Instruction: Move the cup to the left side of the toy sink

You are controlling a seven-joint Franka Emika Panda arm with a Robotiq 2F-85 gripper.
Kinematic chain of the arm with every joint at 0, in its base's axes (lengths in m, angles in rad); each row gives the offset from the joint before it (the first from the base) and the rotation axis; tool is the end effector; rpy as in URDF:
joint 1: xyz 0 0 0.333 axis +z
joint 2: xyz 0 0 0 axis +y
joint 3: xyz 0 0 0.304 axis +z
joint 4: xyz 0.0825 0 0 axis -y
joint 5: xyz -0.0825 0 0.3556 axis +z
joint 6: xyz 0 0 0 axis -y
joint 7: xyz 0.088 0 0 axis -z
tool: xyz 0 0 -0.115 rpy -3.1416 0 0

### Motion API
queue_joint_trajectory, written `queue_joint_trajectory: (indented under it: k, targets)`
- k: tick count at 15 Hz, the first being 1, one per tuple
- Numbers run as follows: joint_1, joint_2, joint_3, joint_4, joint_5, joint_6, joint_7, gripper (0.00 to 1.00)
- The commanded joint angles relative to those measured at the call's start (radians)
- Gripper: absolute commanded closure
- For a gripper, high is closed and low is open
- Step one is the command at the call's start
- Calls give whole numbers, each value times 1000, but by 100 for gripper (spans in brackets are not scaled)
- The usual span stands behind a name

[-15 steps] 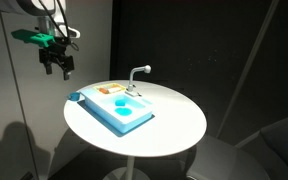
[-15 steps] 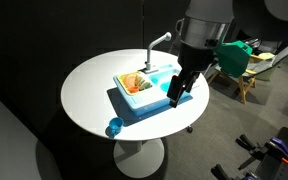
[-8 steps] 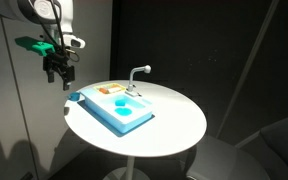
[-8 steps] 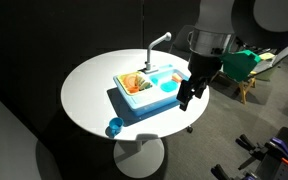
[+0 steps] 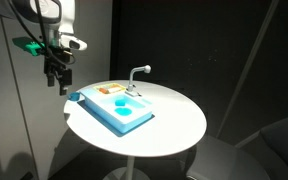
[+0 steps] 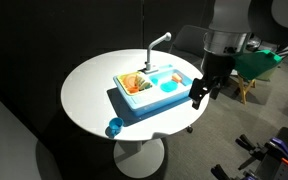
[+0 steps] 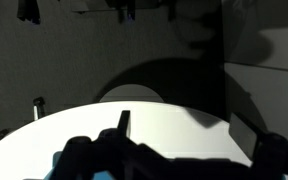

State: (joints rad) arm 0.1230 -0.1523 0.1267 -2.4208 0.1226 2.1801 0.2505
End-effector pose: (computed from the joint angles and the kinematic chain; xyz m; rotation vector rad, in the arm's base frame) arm 0.4238 0.1135 0.3581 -3.0812 0.1199 0.1625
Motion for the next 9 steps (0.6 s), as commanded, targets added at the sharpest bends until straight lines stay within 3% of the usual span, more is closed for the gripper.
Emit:
queue_joint_trajectory:
  k: [1, 9]
  targets:
    - [-16, -86, 10, -17, -51, -60, 83, 0]
    - [-28, -109, 21, 43, -142, -147, 152, 0]
